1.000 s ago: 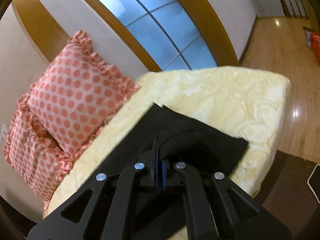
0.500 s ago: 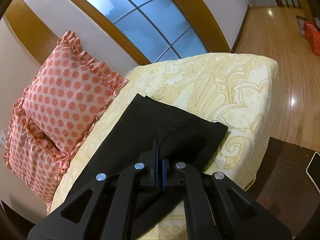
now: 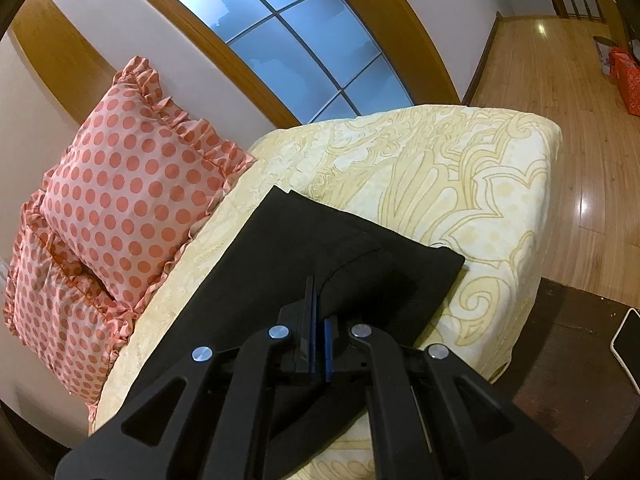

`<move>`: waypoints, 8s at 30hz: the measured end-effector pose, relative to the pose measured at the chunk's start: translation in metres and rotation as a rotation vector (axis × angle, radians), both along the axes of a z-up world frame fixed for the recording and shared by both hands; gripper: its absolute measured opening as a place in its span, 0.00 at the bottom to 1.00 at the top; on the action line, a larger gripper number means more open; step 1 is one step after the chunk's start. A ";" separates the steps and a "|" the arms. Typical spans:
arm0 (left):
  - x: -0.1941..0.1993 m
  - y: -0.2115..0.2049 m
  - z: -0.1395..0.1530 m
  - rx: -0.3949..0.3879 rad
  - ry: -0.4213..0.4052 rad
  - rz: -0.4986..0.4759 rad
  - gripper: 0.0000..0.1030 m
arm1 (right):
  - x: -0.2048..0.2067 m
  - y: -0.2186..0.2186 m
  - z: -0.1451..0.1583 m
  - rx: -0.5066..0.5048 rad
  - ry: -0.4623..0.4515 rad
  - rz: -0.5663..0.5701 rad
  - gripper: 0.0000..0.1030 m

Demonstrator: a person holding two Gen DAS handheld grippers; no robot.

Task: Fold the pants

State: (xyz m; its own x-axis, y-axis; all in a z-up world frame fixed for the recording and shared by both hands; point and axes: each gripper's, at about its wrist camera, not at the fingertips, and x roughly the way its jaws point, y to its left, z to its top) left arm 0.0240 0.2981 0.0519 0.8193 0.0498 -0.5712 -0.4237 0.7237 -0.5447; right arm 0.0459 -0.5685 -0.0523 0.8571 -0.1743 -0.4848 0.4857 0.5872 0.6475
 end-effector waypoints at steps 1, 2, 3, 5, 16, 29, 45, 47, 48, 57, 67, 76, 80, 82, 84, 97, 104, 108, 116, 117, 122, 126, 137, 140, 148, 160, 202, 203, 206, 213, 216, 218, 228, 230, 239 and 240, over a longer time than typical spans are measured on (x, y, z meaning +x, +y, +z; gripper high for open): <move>0.004 0.003 -0.005 -0.038 0.015 -0.007 0.58 | 0.000 -0.001 0.000 0.001 0.000 0.002 0.02; 0.008 0.004 -0.012 -0.072 0.029 -0.017 0.56 | 0.000 0.000 0.000 0.003 -0.002 0.001 0.02; 0.011 0.003 -0.017 -0.084 0.038 -0.022 0.56 | -0.001 -0.001 0.000 0.005 -0.001 0.001 0.02; 0.017 0.001 -0.024 -0.071 0.074 -0.016 0.56 | -0.001 -0.001 0.000 0.007 0.000 0.001 0.02; 0.028 0.006 -0.034 -0.059 0.102 0.018 0.11 | 0.001 0.000 0.002 -0.022 0.011 0.004 0.02; -0.002 0.023 -0.037 -0.013 0.145 0.035 0.07 | 0.000 -0.005 0.004 -0.050 0.042 -0.015 0.02; -0.006 -0.045 0.029 0.269 0.007 -0.055 0.45 | 0.000 0.006 0.000 -0.137 0.104 -0.025 0.03; 0.014 -0.075 0.028 0.277 0.008 -0.191 0.51 | -0.004 0.008 0.002 -0.151 0.132 -0.029 0.18; 0.021 -0.087 0.026 0.290 0.009 -0.235 0.54 | -0.007 0.007 0.004 -0.152 0.136 -0.037 0.22; 0.058 -0.174 -0.005 0.372 0.040 -0.480 0.66 | -0.021 -0.023 0.001 -0.119 0.134 -0.108 0.47; 0.057 -0.175 -0.030 0.295 0.083 -0.498 0.68 | -0.016 0.024 -0.005 -0.107 0.023 0.107 0.31; 0.052 -0.171 -0.035 0.302 0.068 -0.496 0.74 | -0.013 0.006 -0.012 -0.040 -0.018 -0.008 0.05; 0.048 -0.167 -0.041 0.293 0.052 -0.514 0.76 | -0.013 0.020 0.010 -0.095 -0.067 0.014 0.04; 0.047 -0.167 -0.042 0.282 0.036 -0.528 0.83 | -0.009 0.036 0.032 -0.140 -0.110 0.065 0.04; 0.047 -0.166 -0.042 0.270 0.023 -0.532 0.85 | -0.003 0.057 0.058 -0.189 -0.155 0.131 0.04; 0.030 -0.162 -0.033 0.220 -0.036 -0.505 0.87 | 0.079 0.380 0.119 -0.292 -0.330 1.057 0.04; 0.000 -0.135 -0.013 0.325 -0.071 -0.399 0.87 | 0.090 0.460 0.046 -0.330 -0.086 1.252 0.04; -0.004 -0.120 -0.006 0.316 -0.096 -0.358 0.87 | 0.081 0.469 0.064 -0.395 -0.140 1.220 0.04; -0.003 -0.109 -0.012 0.278 -0.075 -0.334 0.87 | 0.045 0.537 0.050 -0.804 -0.126 1.304 0.08; -0.003 -0.109 -0.012 0.287 -0.073 -0.328 0.87 | 0.036 0.544 0.044 -0.892 -0.119 1.322 0.14; -0.015 -0.094 -0.009 0.308 -0.085 -0.277 0.87 | 0.012 0.533 0.047 -0.820 -0.218 1.481 0.37; -0.019 -0.083 -0.007 0.310 -0.079 -0.229 0.87 | 0.020 0.510 0.070 -0.705 -0.266 1.315 0.37; -0.027 -0.027 -0.012 0.168 -0.065 -0.127 0.87 | 0.035 0.512 0.041 -0.782 -0.061 1.266 0.40; -0.025 0.004 -0.012 0.093 -0.068 -0.063 0.87 | 0.037 0.500 0.044 -0.701 -0.054 1.246 0.67; -0.006 0.040 -0.035 -0.064 0.017 -0.005 0.86 | 0.037 0.496 0.056 -0.669 -0.083 1.235 0.67; -0.006 0.009 -0.042 -0.146 -0.065 -0.067 0.86 | 0.041 0.490 0.056 -0.650 -0.077 1.221 0.71; 0.073 -0.393 0.074 0.212 -0.230 -1.073 0.13 | 0.000 0.289 0.058 -0.493 -0.101 0.759 0.72; 0.074 -0.406 0.062 0.203 -0.203 -1.107 0.13 | -0.002 0.277 0.055 -0.490 -0.081 0.727 0.72; 0.080 -0.431 0.020 0.181 -0.082 -1.176 0.12 | -0.007 0.250 0.044 -0.483 -0.029 0.660 0.72; 0.072 -0.427 0.018 0.197 -0.091 -1.178 0.12 | -0.012 0.208 0.036 -0.478 0.012 0.545 0.72; 0.074 -0.434 0.005 0.219 -0.031 -1.194 0.13 | -0.013 0.201 0.042 -0.489 -0.004 0.515 0.72; 0.070 -0.443 -0.009 0.214 0.018 -1.214 0.14 | -0.013 0.198 0.051 -0.497 -0.022 0.498 0.72; 0.045 -0.373 0.029 0.245 -0.150 -1.081 0.82 | -0.026 0.211 0.111 -0.585 -0.204 0.505 0.72; 0.048 -0.359 0.028 0.368 -0.158 -0.943 0.82 | -0.019 0.233 0.117 -0.572 -0.261 0.597 0.72; 0.061 -0.345 -0.019 0.584 -0.023 -0.755 0.90 | 0.009 0.319 0.086 -0.651 -0.187 0.844 0.68; 0.062 -0.344 -0.022 0.590 -0.008 -0.749 0.90 | 0.010 0.321 0.082 -0.668 -0.160 0.848 0.68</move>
